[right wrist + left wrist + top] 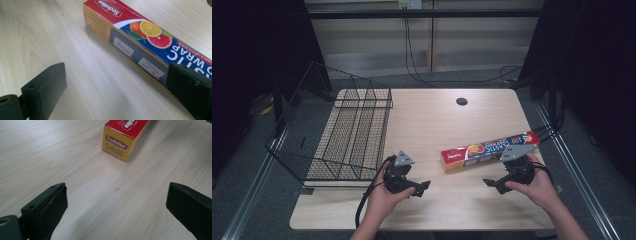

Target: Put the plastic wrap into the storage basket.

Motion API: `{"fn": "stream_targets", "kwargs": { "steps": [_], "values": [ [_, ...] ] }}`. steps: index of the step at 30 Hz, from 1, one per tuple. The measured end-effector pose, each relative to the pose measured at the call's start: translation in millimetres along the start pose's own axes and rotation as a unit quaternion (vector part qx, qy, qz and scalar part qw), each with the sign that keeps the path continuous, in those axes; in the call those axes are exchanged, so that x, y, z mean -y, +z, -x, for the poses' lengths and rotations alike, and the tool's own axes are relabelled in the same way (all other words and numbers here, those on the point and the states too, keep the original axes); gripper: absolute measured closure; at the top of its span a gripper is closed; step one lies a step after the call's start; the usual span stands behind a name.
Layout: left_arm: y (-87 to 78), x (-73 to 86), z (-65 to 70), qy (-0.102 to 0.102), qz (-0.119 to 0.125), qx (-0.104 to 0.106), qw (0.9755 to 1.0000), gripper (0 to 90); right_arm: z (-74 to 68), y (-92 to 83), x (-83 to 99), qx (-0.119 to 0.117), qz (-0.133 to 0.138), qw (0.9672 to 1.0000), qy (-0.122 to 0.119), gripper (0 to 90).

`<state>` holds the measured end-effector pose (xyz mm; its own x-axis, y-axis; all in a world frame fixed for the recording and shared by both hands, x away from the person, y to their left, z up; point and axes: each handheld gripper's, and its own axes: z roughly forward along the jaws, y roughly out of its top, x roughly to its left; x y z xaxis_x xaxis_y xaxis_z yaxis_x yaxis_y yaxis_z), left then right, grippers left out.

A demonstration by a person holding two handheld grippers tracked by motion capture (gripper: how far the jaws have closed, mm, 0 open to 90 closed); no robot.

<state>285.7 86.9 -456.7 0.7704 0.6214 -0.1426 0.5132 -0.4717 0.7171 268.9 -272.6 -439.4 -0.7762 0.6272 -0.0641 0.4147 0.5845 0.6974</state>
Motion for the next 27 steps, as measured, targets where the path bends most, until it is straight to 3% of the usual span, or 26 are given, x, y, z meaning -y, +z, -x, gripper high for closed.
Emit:
{"fn": "stream_targets", "kwargs": {
  "steps": [4,7,10,11,20,27],
  "values": [
    [2.0,0.8,1.3,-0.006,0.005,0.005,1.0,4.3,-1.8,0.9,-6.2,0.004,-0.002,0.9999,-0.011,4.3],
    [0.9,0.6,0.6,-0.004,-0.005,0.007,1.0,4.3,-1.3,3.5,-12.2,0.0,-0.006,0.9999,-0.012,4.4],
    [2.7,0.9,0.7,-0.008,0.001,0.01,0.9999,4.3,1.0,6.6,-16.9,0.013,-0.015,0.9997,-0.018,4.7],
    [2.7,0.6,-0.1,0.0,-0.009,0.011,0.9999,4.3,1.8,7.8,-18.6,0.016,-0.018,0.9995,-0.02,4.8],
    [6.2,-1.2,2.2,0.005,-0.016,0.021,0.9996,4.3,19.7,18.4,-37.9,0.012,-0.038,0.9984,-0.04,4.9],
    [7.8,-1.4,4.2,0.005,-0.021,0.025,0.9994,4.3,33.3,29.6,-43.9,0.016,-0.069,0.9952,-0.068,5.3]
  ]
}}
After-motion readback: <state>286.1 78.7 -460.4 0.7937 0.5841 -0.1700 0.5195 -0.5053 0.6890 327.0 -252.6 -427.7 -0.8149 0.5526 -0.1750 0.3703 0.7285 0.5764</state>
